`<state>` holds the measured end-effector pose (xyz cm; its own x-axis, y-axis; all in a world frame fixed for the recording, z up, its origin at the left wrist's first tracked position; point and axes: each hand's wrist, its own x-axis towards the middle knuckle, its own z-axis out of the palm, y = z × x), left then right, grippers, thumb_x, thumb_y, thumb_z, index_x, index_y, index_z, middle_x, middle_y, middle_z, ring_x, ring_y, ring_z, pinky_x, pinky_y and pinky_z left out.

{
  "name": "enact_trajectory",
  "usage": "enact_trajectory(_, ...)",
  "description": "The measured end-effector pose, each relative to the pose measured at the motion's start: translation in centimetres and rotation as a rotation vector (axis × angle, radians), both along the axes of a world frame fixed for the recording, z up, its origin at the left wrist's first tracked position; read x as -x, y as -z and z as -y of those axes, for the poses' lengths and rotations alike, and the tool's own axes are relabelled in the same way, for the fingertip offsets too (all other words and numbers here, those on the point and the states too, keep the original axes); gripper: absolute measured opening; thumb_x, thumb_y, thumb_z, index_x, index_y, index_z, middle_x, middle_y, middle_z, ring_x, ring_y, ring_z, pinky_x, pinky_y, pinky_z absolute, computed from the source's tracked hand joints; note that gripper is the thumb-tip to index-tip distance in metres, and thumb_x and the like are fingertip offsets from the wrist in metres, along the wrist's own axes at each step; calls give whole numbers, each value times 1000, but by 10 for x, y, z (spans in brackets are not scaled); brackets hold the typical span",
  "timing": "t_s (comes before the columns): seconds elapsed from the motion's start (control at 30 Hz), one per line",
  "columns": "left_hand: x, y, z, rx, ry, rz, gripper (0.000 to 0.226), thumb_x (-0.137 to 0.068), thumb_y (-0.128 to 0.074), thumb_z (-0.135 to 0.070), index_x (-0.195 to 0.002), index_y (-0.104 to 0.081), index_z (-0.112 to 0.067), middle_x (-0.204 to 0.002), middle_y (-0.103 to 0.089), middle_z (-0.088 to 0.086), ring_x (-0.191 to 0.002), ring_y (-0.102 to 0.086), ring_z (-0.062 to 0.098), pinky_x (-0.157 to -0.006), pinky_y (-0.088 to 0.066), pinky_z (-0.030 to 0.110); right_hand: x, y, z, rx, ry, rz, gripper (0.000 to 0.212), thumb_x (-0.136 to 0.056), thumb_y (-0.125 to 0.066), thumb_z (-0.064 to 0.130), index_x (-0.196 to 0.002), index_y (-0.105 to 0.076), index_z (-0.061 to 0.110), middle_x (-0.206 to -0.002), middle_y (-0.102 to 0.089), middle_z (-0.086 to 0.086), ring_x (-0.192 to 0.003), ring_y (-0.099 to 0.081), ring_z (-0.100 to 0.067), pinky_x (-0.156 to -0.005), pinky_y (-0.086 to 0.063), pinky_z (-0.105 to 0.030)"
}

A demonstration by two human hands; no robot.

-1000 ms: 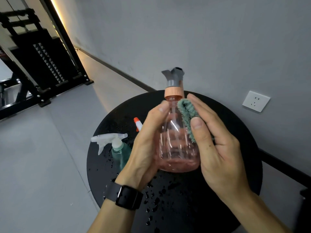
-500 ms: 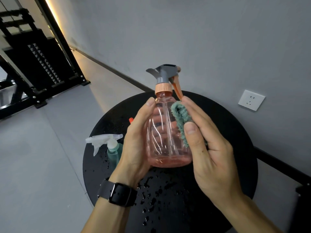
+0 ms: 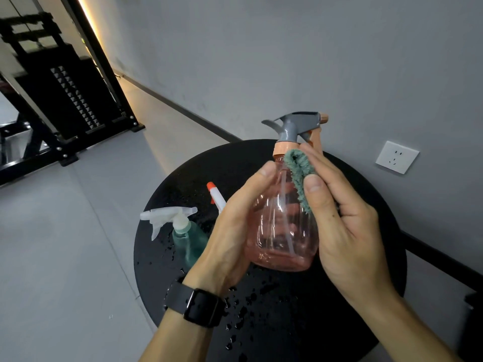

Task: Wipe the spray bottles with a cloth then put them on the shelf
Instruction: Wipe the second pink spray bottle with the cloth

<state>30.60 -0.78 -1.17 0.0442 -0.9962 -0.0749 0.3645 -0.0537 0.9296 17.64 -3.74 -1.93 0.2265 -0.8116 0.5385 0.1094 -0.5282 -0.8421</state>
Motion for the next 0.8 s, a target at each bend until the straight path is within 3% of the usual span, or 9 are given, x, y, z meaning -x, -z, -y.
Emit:
enact_trajectory(0.13, -5, -3, 3, 45, -135, -111, 32, -83, -60, -43, -97, -77, -20, -86, -75, 0, -72, -71, 17, -65, -61, 34, -3, 8, -7, -81, -68, 3, 36, -101, -48, 27, -137, -50, 27, -142, -51, 16, -134, -46, -5, -107, -44, -33)
enact_trajectory(0.3, -17, -3, 8, 39, -287, -339, 40, -91, -59, -47, -112, -65, -13, -93, -69, 6, -77, -67, 21, -76, -59, 39, -9, 17, -19, -30, -105, -75, 39, -101, -48, 19, -139, -46, 27, -147, -45, 19, -138, -38, 0, -108, -36, -17)
enact_trajectory(0.43, -21, 0, 11, 47, -310, -448, 50, -93, -61, -50, -124, -60, -12, -99, -67, 8, -84, -67, 23, -84, -57, 44, -9, 17, -18, -22, -103, -88, 40, -100, -48, 17, -138, -46, 29, -147, -45, 19, -137, -38, 1, -107, -36, -14)
enact_trajectory(0.6, -19, -4, 11, 13, -280, -497, 50, -97, -52, -55, -116, -64, -10, -98, -69, 10, -85, -69, 25, -83, -59, 46, -10, 16, -18, -33, 38, -8, 37, -99, -50, 22, -134, -49, 32, -143, -49, 21, -134, -42, 4, -105, -38, -14)
enact_trajectory(0.67, -19, -8, 11, 7, -277, -516, 55, -98, -49, -57, -120, -63, -9, -105, -71, 14, -91, -71, 28, -80, -59, 48, -11, 15, -17, -29, 101, 26, 34, -101, -49, 27, -133, -49, 35, -142, -49, 20, -134, -42, 3, -106, -39, -16)
enact_trajectory(0.8, -21, -13, 10, 8, -283, -544, 68, -98, -48, -57, -143, -50, -6, -138, -59, 22, -114, -65, 36, -81, -59, 50, -18, 8, -17, 29, 181, 45, 37, -98, -47, 25, -134, -47, 32, -143, -47, 17, -135, -41, 1, -108, -35, -15)
